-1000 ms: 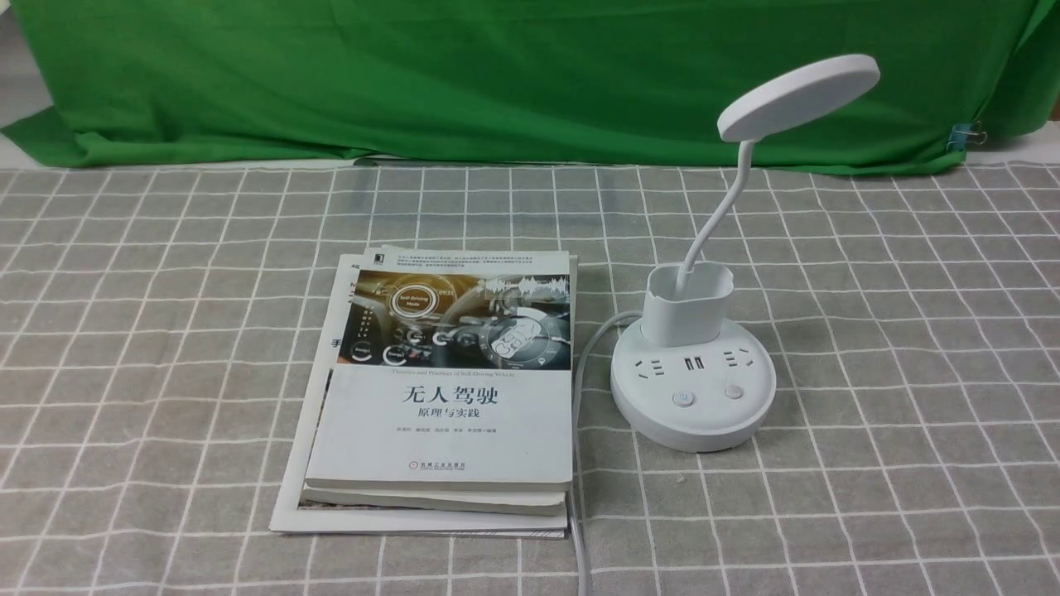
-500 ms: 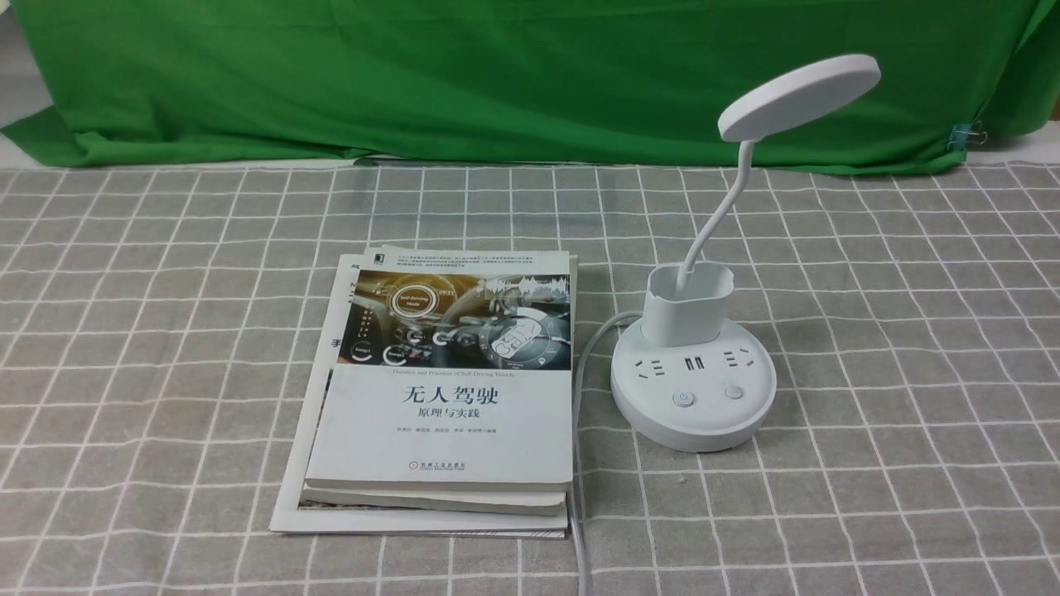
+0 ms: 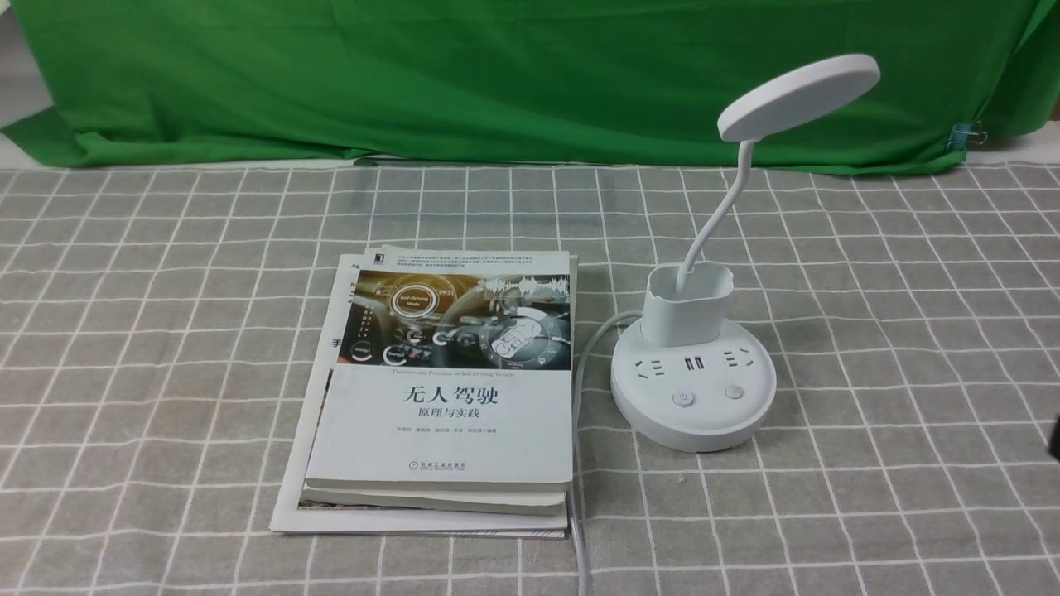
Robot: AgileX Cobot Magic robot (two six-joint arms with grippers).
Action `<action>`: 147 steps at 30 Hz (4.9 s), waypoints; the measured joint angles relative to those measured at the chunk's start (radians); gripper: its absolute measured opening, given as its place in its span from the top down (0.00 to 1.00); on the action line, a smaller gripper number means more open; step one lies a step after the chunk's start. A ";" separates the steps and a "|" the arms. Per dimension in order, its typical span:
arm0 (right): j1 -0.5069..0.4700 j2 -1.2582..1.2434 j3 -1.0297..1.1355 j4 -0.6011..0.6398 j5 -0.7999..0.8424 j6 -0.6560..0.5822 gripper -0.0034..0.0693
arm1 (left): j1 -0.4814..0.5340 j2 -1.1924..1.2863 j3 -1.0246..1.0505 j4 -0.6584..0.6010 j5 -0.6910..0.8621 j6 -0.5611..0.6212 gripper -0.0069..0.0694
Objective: Turn on the desk lamp on the grey coffee tablecloth with your hand.
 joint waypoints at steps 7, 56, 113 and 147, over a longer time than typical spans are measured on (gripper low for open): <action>0.064 0.519 -0.250 -0.004 0.093 -0.112 0.91 | 0.000 0.000 0.000 0.000 0.000 -0.001 0.88; 0.078 1.232 -0.655 0.088 0.009 -0.267 0.91 | 0.000 0.000 0.000 0.000 0.000 0.000 0.88; -0.132 -0.373 0.367 0.043 -0.289 -0.219 0.92 | 0.000 0.000 0.000 0.000 0.000 -0.002 0.88; -0.204 -0.650 0.562 0.041 -0.331 -0.266 0.87 | 0.000 0.000 0.000 0.000 0.000 -0.001 0.88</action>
